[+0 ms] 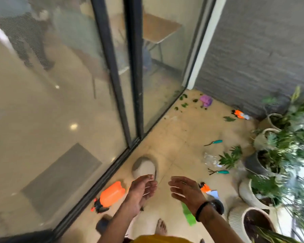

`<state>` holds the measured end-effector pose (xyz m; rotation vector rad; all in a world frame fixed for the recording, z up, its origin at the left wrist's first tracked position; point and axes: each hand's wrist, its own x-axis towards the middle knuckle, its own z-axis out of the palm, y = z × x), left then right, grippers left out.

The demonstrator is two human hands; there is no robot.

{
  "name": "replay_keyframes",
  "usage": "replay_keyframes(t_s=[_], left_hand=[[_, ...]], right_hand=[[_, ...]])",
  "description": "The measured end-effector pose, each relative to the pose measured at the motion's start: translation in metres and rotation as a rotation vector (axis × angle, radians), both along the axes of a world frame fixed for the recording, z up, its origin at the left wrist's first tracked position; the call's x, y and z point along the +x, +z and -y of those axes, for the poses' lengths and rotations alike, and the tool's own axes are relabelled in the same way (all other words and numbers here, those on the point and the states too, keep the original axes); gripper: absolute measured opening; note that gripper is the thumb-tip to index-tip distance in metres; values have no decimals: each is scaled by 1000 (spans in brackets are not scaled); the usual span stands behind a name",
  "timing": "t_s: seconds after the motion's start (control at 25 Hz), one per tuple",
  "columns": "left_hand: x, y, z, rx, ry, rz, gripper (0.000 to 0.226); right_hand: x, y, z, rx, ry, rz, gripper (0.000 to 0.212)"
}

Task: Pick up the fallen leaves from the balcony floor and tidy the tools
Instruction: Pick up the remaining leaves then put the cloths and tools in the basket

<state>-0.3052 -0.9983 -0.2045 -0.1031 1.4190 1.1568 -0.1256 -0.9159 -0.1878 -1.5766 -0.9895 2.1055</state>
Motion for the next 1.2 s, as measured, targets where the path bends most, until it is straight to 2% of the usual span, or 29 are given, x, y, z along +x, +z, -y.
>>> replay_keyframes(t_s=[0.16,0.4,0.56,0.84,0.96,1.2], left_hand=[[37,19,-113,42,-94,2,22],[49,33,-258,67,-220,-58,21],[60,28,-386,48,-221,-68,19],[65,23,-584,56,-292,-39,18],[75,23,-657,74,-363,-46,17],[102,3,-817,23,-329,-36,18]], right_hand=[[41,9,-96,40,-136,13,11],[55,11,-224,83,-302,-38,11],[64,8,-330,130,-444,-37,13],[73,4,-496,105,-546,81,12],[80,2,-556,100,-603,68,11],[112,-22,-718,60,-571,70,11]])
